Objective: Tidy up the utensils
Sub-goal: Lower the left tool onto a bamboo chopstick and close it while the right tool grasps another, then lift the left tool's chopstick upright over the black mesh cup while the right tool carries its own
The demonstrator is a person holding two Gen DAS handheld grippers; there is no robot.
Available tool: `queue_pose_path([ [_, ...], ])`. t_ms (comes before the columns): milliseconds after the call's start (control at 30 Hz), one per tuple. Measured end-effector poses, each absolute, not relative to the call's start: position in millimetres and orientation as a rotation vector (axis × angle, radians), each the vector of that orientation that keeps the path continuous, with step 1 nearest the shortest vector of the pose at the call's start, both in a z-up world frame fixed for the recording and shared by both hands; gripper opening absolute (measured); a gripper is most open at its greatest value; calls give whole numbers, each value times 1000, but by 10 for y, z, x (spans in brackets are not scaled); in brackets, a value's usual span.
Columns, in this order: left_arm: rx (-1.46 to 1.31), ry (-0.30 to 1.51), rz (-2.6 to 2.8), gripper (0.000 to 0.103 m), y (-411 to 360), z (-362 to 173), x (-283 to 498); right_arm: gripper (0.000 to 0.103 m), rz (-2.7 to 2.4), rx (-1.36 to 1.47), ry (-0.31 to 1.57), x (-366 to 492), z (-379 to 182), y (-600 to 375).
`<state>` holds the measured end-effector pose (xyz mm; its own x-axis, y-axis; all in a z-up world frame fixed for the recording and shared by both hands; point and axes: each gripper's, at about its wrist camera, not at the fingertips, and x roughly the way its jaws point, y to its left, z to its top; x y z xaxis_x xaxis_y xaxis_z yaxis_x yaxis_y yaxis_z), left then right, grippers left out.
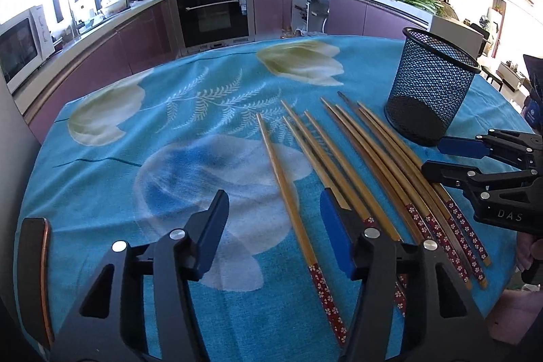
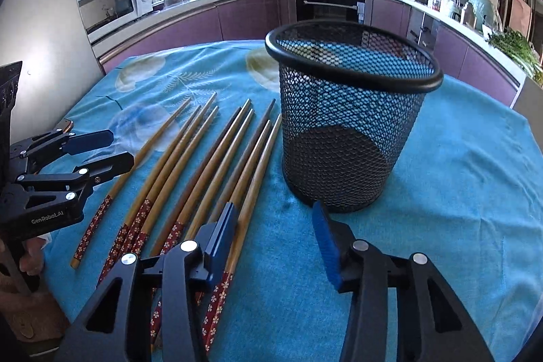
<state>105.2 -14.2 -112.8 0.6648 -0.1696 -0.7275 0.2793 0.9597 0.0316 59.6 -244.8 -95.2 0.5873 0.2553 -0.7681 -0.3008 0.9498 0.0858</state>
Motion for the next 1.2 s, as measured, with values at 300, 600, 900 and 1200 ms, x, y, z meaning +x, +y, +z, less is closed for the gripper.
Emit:
queue_pose_path([
  [300,145,883,-295,34,-276,-1216,1255,39,314,-106,899,727,-983,-2288],
  [600,55,906,-295,8,-266,-1200,1374,7,370,-30,920,717,-961,-2293],
  [900,12,862,-365,7,-192,-957,1190,6,468,60,837,532,-671,-2481],
  [1200,-51,735,-494,7,-90,-324,959,6,534,180,674,332,-192,-2807],
])
